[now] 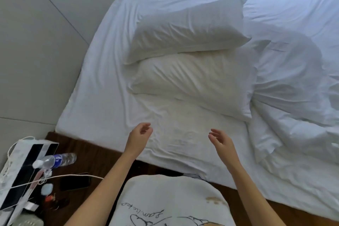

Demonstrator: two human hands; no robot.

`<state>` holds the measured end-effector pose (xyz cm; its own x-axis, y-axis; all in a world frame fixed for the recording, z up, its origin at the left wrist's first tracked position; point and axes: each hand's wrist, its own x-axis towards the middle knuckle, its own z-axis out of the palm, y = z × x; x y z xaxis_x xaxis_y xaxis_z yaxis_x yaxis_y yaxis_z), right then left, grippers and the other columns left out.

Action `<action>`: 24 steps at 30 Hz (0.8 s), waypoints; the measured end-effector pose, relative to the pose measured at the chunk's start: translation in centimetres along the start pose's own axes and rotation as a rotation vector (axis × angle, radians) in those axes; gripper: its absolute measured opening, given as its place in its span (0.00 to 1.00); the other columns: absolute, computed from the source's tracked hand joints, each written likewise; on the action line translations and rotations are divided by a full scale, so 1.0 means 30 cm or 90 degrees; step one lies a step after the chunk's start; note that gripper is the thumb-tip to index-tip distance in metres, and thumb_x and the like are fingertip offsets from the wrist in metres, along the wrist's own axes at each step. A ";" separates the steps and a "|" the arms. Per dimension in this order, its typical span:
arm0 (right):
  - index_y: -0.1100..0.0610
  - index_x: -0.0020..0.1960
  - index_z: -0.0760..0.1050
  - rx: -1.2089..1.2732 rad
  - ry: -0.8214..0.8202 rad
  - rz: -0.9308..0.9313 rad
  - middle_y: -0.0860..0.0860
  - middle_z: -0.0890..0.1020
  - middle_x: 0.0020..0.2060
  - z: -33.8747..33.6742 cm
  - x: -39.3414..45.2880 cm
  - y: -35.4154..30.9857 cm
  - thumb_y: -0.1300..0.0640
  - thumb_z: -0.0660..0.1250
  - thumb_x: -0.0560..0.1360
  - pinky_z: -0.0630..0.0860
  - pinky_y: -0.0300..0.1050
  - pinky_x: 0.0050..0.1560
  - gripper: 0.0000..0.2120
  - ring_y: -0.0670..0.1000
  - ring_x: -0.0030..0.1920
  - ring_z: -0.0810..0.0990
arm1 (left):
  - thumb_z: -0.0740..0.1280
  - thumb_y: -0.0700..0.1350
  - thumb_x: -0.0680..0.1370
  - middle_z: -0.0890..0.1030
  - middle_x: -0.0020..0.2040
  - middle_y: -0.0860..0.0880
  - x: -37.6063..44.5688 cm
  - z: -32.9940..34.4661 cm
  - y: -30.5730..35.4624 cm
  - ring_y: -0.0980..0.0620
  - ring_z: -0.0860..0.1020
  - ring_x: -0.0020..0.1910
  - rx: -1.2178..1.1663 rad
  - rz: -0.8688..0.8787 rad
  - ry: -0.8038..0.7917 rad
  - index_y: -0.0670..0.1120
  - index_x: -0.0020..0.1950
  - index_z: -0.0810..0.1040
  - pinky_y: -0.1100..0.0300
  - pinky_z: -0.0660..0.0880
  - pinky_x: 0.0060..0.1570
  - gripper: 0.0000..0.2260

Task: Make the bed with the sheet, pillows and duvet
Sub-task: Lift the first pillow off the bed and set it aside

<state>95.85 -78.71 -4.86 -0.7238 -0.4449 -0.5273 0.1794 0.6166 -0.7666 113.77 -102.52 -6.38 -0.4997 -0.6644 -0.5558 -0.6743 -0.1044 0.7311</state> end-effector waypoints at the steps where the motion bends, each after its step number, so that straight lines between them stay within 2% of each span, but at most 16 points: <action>1: 0.54 0.64 0.73 -0.007 -0.004 0.005 0.48 0.79 0.55 -0.002 0.052 -0.009 0.54 0.65 0.79 0.71 0.31 0.46 0.14 0.40 0.52 0.77 | 0.65 0.45 0.80 0.79 0.53 0.51 0.026 0.019 0.016 0.53 0.77 0.55 0.016 -0.011 -0.001 0.46 0.61 0.77 0.64 0.71 0.52 0.11; 4: 0.56 0.65 0.73 -0.047 -0.008 0.008 0.50 0.80 0.57 0.002 0.246 -0.030 0.54 0.66 0.78 0.73 0.39 0.52 0.16 0.48 0.56 0.78 | 0.65 0.45 0.80 0.78 0.54 0.51 0.152 0.077 0.065 0.51 0.77 0.56 0.075 -0.044 -0.023 0.46 0.63 0.76 0.65 0.71 0.48 0.13; 6: 0.55 0.67 0.71 -0.112 -0.013 -0.001 0.50 0.78 0.61 0.016 0.376 -0.038 0.52 0.67 0.77 0.72 0.43 0.57 0.20 0.50 0.60 0.77 | 0.67 0.45 0.78 0.78 0.57 0.50 0.265 0.105 0.093 0.50 0.77 0.58 0.128 -0.040 -0.037 0.46 0.64 0.75 0.61 0.72 0.52 0.15; 8: 0.55 0.71 0.67 -0.205 -0.003 -0.025 0.50 0.74 0.66 0.031 0.509 -0.039 0.49 0.67 0.77 0.69 0.46 0.62 0.25 0.51 0.66 0.72 | 0.68 0.45 0.77 0.76 0.61 0.50 0.401 0.128 0.121 0.51 0.76 0.59 0.192 -0.013 -0.041 0.46 0.67 0.73 0.59 0.72 0.55 0.18; 11: 0.57 0.75 0.60 -0.343 0.048 -0.063 0.57 0.68 0.70 0.051 0.737 -0.009 0.46 0.70 0.74 0.64 0.50 0.68 0.36 0.57 0.71 0.65 | 0.70 0.47 0.76 0.73 0.66 0.47 0.652 0.170 0.158 0.49 0.73 0.63 0.301 0.052 -0.026 0.46 0.71 0.69 0.56 0.71 0.57 0.24; 14: 0.61 0.74 0.62 -0.478 0.136 -0.142 0.65 0.68 0.68 0.061 0.975 0.054 0.46 0.78 0.66 0.65 0.58 0.68 0.44 0.66 0.68 0.67 | 0.71 0.49 0.75 0.70 0.68 0.42 0.932 0.213 0.170 0.43 0.69 0.67 0.402 0.134 -0.007 0.45 0.73 0.66 0.49 0.70 0.61 0.29; 16: 0.60 0.72 0.64 -0.567 0.181 -0.217 0.67 0.70 0.66 0.067 1.124 0.084 0.44 0.80 0.60 0.67 0.62 0.65 0.48 0.68 0.66 0.69 | 0.71 0.51 0.75 0.65 0.72 0.40 1.107 0.235 0.165 0.41 0.65 0.70 0.459 0.183 0.027 0.45 0.75 0.63 0.46 0.69 0.63 0.32; 19: 0.57 0.73 0.62 -0.666 0.237 -0.304 0.67 0.67 0.69 0.070 1.324 0.119 0.39 0.77 0.59 0.63 0.67 0.66 0.50 0.69 0.69 0.66 | 0.71 0.57 0.73 0.59 0.76 0.38 1.327 0.262 0.137 0.39 0.58 0.74 0.526 0.247 0.064 0.45 0.78 0.58 0.44 0.62 0.70 0.39; 21: 0.57 0.75 0.60 -0.706 0.265 -0.316 0.68 0.63 0.71 0.057 1.429 0.157 0.36 0.74 0.60 0.58 0.69 0.68 0.51 0.69 0.71 0.61 | 0.71 0.61 0.71 0.56 0.77 0.36 1.446 0.282 0.101 0.37 0.55 0.75 0.567 0.271 0.070 0.45 0.79 0.55 0.43 0.56 0.73 0.43; 24: 0.56 0.75 0.58 -0.759 0.287 -0.317 0.68 0.62 0.72 0.033 1.543 0.231 0.30 0.67 0.64 0.54 0.70 0.69 0.49 0.68 0.73 0.59 | 0.67 0.69 0.69 0.58 0.75 0.32 1.586 0.322 0.041 0.34 0.57 0.74 0.622 0.316 0.093 0.43 0.78 0.55 0.38 0.54 0.71 0.48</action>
<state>64.25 -95.68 -34.96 -0.7359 -0.6753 0.0486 -0.6728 0.7375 0.0596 83.90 -127.10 -35.75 -0.8080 -0.5583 -0.1881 -0.5879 0.7847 0.1964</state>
